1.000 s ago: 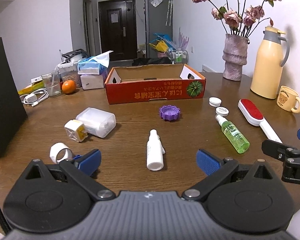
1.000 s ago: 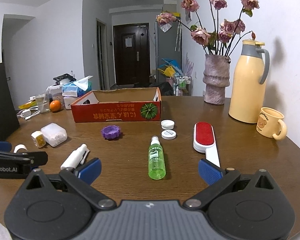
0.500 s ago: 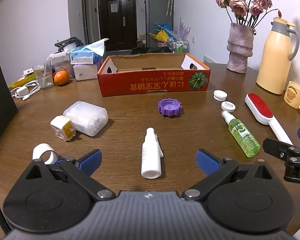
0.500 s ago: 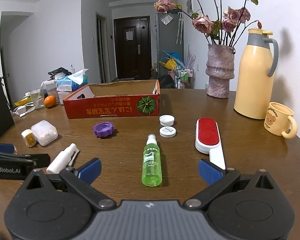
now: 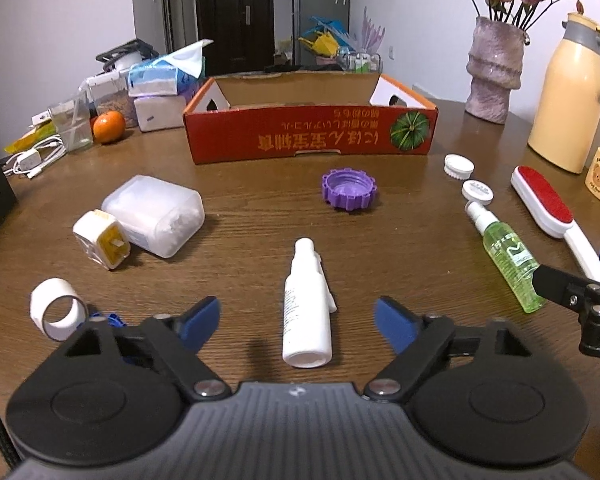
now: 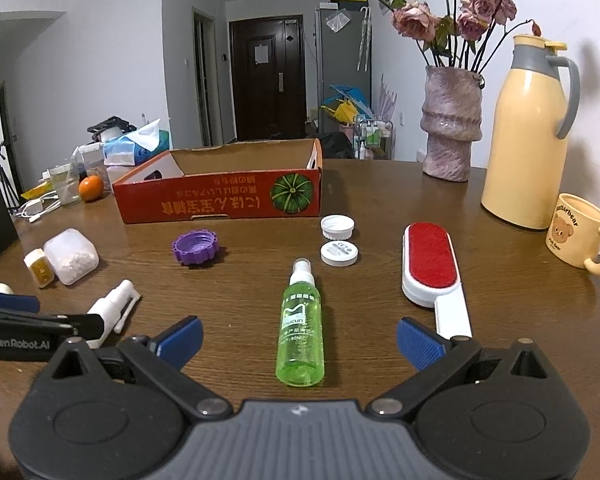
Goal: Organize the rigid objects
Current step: 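Move the left tool to the white spray bottle while the right tool approaches the green spray bottle, then close the left tool on the white spray bottle while the right tool grasps the green spray bottle, then carry the white bottle with the left tool while the right tool carries the green bottle into the box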
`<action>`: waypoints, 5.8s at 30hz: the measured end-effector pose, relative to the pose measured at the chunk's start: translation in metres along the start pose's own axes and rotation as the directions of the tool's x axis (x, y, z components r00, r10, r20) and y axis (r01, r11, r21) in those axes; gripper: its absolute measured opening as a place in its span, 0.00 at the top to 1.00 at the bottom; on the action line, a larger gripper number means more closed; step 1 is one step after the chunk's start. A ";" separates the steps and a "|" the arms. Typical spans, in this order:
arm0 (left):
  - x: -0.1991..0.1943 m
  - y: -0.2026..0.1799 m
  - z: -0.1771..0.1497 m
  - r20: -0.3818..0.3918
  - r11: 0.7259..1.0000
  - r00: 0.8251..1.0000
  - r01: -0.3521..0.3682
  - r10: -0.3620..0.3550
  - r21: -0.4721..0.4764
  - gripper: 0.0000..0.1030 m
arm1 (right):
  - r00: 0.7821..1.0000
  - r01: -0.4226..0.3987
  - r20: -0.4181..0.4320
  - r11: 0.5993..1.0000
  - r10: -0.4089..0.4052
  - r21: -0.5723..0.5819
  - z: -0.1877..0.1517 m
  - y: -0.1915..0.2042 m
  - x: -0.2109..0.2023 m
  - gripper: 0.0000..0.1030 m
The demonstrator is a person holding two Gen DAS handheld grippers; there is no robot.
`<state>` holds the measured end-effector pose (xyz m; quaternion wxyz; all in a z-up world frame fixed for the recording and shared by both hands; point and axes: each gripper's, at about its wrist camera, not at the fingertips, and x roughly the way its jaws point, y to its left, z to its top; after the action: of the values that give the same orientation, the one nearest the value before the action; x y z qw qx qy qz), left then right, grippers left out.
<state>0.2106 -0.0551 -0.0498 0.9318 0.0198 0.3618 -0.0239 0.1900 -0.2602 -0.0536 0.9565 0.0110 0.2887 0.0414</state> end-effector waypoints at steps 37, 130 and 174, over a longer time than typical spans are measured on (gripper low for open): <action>0.036 0.004 0.000 -0.024 0.999 0.999 0.048 -0.048 0.004 0.72 | 0.996 0.024 -0.087 1.000 -0.023 0.011 -0.004 -0.004 0.060 0.00; 0.030 0.023 0.134 0.174 0.999 0.985 0.002 0.007 -0.053 0.72 | 0.991 -0.065 0.122 0.997 0.061 0.032 0.107 0.039 0.072 0.71; 0.146 0.027 0.233 0.153 0.993 0.983 -0.084 0.097 -0.086 0.72 | 0.987 -0.033 0.160 0.999 0.026 0.039 0.189 0.048 0.196 0.71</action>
<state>0.4764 -0.0450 0.0240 0.9575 -0.0028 0.2868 0.0315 0.4542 -0.1954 -0.0023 0.9753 0.0382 0.2119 0.0484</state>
